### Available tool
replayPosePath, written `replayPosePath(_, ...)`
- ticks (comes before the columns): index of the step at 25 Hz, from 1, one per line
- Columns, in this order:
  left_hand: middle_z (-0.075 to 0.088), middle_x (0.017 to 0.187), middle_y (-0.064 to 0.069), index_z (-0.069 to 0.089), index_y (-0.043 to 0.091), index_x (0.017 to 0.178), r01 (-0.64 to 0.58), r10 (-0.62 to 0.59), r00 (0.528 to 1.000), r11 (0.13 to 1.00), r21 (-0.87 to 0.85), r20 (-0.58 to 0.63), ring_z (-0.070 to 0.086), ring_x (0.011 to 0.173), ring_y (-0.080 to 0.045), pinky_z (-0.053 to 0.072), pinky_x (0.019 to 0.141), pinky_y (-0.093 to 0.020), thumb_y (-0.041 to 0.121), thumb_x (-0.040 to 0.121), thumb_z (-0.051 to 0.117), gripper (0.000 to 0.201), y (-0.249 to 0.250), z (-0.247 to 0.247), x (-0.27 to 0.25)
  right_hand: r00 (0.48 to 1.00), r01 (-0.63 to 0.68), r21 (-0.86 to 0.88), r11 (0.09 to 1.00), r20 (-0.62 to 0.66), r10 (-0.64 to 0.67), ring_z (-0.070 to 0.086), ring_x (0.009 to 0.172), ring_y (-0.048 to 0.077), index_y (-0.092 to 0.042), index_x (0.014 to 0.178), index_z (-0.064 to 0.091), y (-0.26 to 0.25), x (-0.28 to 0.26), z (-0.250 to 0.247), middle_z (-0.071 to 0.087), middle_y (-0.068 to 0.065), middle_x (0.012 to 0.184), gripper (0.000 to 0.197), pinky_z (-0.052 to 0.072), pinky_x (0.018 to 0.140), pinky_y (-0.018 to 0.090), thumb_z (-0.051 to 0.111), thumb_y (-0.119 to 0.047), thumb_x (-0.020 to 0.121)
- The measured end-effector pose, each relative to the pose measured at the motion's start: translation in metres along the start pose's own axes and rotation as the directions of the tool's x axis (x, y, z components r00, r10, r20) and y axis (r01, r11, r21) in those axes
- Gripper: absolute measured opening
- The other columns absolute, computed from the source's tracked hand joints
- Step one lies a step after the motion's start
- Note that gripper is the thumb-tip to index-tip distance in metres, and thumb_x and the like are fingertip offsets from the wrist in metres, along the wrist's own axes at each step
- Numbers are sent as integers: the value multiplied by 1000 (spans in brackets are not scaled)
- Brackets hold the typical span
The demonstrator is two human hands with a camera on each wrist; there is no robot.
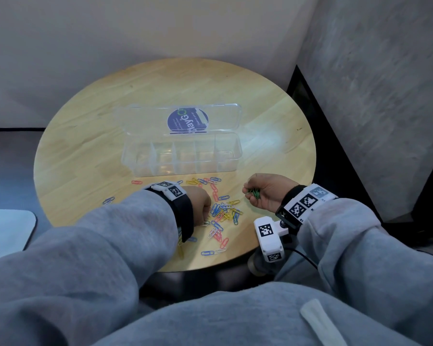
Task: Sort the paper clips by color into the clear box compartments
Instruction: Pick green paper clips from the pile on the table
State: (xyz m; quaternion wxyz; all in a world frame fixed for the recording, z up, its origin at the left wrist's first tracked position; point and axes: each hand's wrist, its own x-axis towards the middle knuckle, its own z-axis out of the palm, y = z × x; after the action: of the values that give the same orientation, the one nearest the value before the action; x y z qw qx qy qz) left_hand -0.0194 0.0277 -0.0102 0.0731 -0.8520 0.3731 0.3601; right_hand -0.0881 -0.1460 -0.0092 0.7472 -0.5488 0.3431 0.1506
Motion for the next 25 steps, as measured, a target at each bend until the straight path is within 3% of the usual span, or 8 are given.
replayPosePath(4,58,78,3,60,21,84,-4,3,1000,996,-93,-2,52,79,-14,36,54,-16,17,83,64,6,-5,2,-2,999,-44,36,998,2,44,49,33,6,-10,74,50,-3,-2,-1,47,4,65,19,43,37,12,49,-9,93)
replayPosePath(7,58,68,8,56,23,69,26,-47,997,959,-283,-68,53,71,-12,42,62,-20,16,80,64,15,-15,0,-7,999,-37,62,997,4,37,52,36,10,-6,77,53,-6,-6,2,49,7,64,19,48,40,16,44,-9,94)
replayPosePath(9,56,59,12,52,22,62,35,-92,990,893,-449,-105,47,60,-8,39,61,-21,15,79,65,23,-22,-7,-11,1000,-7,89,996,1,7,56,49,15,-3,79,54,-10,-9,5,50,10,69,22,53,45,19,39,-6,93)
replayPosePath(14,58,57,-2,54,15,60,-87,-155,969,516,-852,-193,40,51,-14,30,51,-21,-1,80,62,27,-26,-34,-15,998,24,158,987,48,-32,56,74,25,3,85,54,-32,-13,13,51,16,82,30,57,55,24,24,4,89)
replayPosePath(17,57,51,3,56,14,72,-103,-172,971,335,-936,-169,46,47,-8,35,44,-17,-6,86,52,25,-19,-52,-11,995,77,204,976,54,-90,57,80,27,6,88,55,-48,-10,17,51,17,87,37,58,63,23,19,12,84)
replayPosePath(20,45,65,-3,60,10,77,-82,-202,972,190,-978,-121,44,53,-11,37,37,-11,-2,92,42,26,-10,-67,-5,991,133,220,966,5,-137,57,84,28,5,89,54,-64,-1,18,50,18,91,37,57,64,22,19,14,83)
replayPosePath(23,39,68,-4,61,7,81,-81,-256,962,60,-995,-94,42,55,-13,40,36,-11,-2,93,34,31,-5,-79,8,992,127,204,971,-30,-123,55,95,33,5,88,52,-76,12,20,49,21,99,32,54,70,26,21,12,85)
replayPosePath(25,41,69,-4,60,2,91,-93,-258,963,-47,-995,-78,43,58,-14,46,41,-12,-2,94,31,29,-3,-86,17,992,125,200,972,-30,-122,52,92,32,4,88,51,-81,19,22,46,20,100,31,52,69,25,21,11,86)
